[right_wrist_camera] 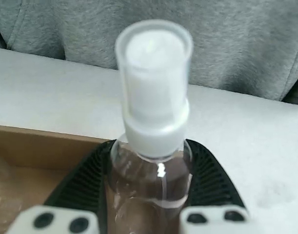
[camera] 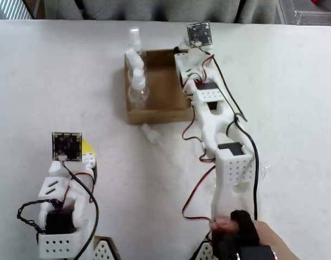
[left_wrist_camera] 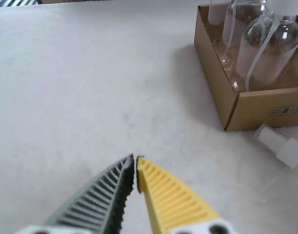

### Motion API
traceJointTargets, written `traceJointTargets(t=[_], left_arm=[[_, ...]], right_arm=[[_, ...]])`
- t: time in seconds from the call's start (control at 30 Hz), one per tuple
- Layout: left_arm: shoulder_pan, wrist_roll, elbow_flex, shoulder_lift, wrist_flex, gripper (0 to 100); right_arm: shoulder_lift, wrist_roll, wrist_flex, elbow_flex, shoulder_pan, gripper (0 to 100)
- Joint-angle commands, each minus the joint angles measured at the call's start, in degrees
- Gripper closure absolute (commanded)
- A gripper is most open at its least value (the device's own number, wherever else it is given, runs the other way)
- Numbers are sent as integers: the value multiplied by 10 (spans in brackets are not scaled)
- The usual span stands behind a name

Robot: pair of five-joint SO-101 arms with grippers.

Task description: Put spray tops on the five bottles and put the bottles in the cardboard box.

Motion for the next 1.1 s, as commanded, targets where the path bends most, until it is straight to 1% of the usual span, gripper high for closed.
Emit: traceJointTargets(t=[0.0, 0.27, 0.47, 0.57, 0.8, 1.07], left_arm=[[-4, -5, -2, -3, 4, 980], [-5, -5, -2, -3, 4, 980], [-5, -5, -2, -3, 4, 980], [-5, -5, -2, -3, 4, 980], [-5, -5, -2, -3, 4, 980], [-5, -5, -2, -3, 4, 980]], right_arm=[[-38, -7, 15, -17, 3, 977], [-31, -7, 17, -16, 5, 967], [-36, -6, 48, -18, 0, 814], [-37, -6, 49, -18, 0, 776], [-49, -5, 50, -15, 0, 769], [-86, 4, 95, -18, -10, 769]])
